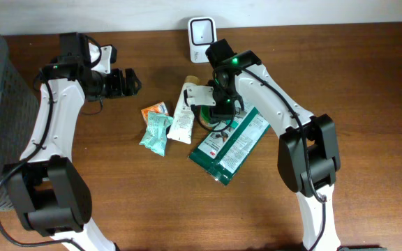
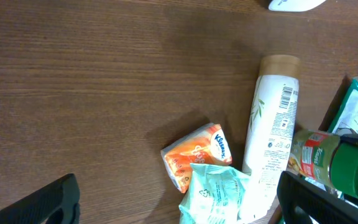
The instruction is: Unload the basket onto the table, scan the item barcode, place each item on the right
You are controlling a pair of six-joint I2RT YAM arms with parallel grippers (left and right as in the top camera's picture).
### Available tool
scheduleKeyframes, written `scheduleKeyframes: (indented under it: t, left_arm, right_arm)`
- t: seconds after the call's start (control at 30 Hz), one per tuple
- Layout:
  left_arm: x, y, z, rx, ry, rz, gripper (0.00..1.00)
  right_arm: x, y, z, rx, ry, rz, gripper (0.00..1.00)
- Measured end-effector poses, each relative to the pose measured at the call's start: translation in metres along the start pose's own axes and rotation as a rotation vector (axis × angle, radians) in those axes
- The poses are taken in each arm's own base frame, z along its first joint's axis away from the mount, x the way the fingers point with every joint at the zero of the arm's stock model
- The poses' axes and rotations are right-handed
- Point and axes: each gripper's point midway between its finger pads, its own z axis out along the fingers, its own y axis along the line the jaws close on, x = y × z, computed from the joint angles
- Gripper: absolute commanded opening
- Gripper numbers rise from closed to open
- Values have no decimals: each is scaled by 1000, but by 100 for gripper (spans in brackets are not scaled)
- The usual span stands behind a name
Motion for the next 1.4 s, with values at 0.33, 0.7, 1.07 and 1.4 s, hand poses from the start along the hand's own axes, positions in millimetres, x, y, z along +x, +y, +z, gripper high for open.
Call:
scheduleKeyframes:
  t: [0.33,0.7,1.07,1.4]
  left_arm:
    - [0,0,0,0,0,0,99]
    - [0,0,0,0,0,0,99]
    - [0,0,0,0,0,0,99]
    - [0,0,0,0,0,0,99]
  right_arm:
    - [-23,-36,-34,126,-75,297,98]
    - [-33,-52,-75,171,-186,1225,98]
    - [-5,-39,-6,228,-14,1868,98]
    - [3,-24,-3,238,74,1887,84]
